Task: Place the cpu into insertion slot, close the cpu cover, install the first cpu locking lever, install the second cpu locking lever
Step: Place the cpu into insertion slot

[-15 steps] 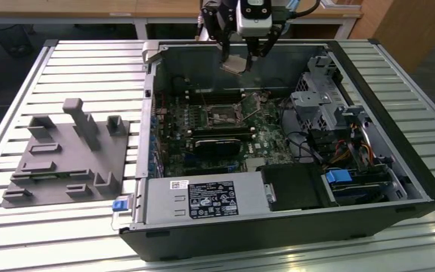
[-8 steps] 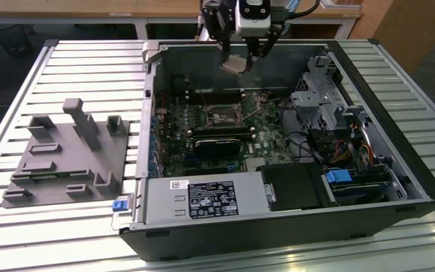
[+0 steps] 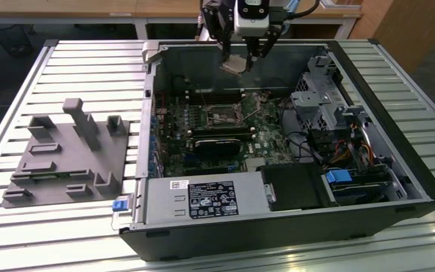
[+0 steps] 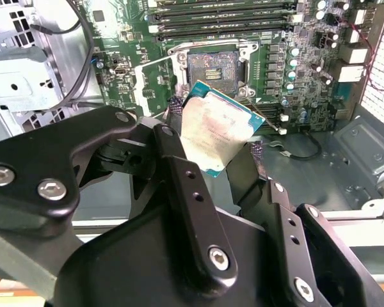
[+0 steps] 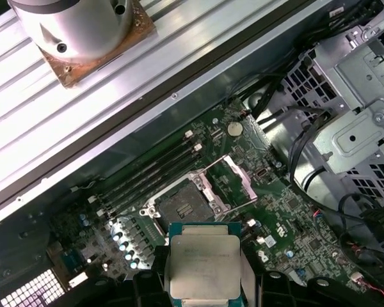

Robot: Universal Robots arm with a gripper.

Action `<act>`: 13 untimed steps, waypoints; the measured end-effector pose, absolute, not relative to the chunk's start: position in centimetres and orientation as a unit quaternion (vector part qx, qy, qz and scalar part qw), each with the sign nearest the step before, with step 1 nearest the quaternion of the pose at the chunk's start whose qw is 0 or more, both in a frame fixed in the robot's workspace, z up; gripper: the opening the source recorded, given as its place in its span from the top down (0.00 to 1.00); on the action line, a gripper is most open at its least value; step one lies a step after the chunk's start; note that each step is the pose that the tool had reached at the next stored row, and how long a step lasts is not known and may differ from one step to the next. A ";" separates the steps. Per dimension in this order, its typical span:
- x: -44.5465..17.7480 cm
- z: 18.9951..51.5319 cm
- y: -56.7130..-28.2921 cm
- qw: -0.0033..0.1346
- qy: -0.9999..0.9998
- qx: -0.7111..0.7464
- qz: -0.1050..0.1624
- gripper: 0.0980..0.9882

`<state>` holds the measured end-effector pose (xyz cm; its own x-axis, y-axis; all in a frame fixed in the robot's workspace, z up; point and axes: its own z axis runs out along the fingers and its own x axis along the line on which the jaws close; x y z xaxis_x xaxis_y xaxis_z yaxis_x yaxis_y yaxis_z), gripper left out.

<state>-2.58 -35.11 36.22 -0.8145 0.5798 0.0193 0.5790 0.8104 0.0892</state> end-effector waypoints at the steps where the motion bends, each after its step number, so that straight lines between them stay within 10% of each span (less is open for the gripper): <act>1: -2.6 36.2 -35.1 0.004 0.951 0.306 0.045 0.52; 13: -2.6 36.2 -35.1 0.005 0.945 0.324 0.045 0.52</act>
